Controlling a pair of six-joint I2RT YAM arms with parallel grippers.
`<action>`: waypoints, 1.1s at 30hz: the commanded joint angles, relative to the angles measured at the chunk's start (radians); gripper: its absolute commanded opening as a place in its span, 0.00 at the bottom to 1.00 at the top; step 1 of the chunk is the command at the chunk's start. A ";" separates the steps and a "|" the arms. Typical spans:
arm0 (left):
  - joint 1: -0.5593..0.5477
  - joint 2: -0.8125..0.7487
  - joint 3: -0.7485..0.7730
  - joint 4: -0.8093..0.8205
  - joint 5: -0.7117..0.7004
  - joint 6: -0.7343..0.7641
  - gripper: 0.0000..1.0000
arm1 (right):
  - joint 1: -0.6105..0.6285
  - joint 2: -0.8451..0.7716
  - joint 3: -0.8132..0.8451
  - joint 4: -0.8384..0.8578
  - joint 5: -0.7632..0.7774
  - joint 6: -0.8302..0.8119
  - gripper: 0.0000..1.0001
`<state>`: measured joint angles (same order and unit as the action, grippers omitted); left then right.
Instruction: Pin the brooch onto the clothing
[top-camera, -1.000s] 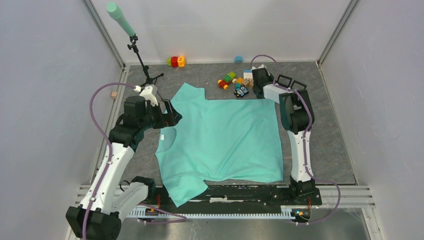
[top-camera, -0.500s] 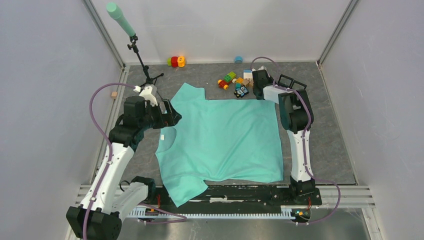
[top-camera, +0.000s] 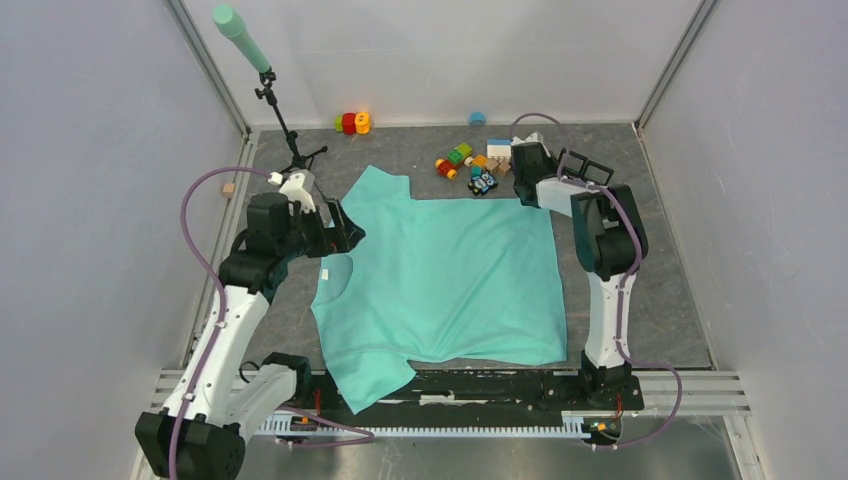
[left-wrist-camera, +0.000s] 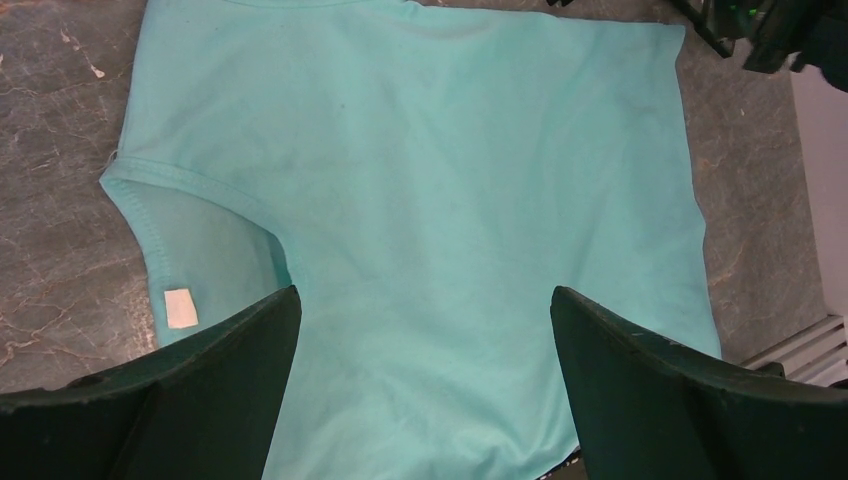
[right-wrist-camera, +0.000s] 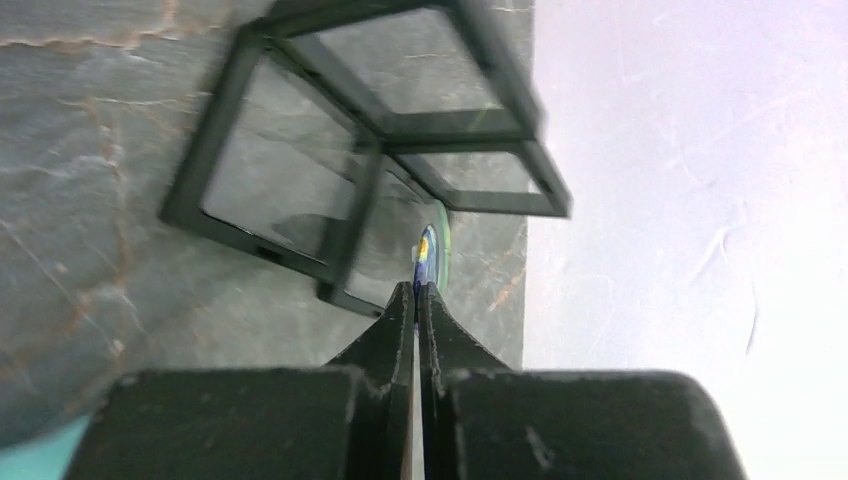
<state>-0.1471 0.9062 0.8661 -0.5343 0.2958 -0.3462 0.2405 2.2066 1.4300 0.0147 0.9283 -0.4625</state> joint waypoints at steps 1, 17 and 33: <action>0.007 -0.013 -0.017 0.061 0.051 0.028 1.00 | 0.012 -0.214 -0.068 0.043 -0.035 0.116 0.00; -0.126 0.049 -0.058 0.139 0.193 0.051 0.97 | 0.087 -0.764 -0.541 -0.098 -1.021 0.435 0.00; -0.474 0.160 -0.068 0.204 0.402 0.085 0.98 | 0.226 -0.999 -0.691 -0.108 -1.767 0.591 0.00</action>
<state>-0.5945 1.0664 0.8047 -0.3630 0.6662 -0.3126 0.4477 1.2598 0.7525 -0.1551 -0.6460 0.0452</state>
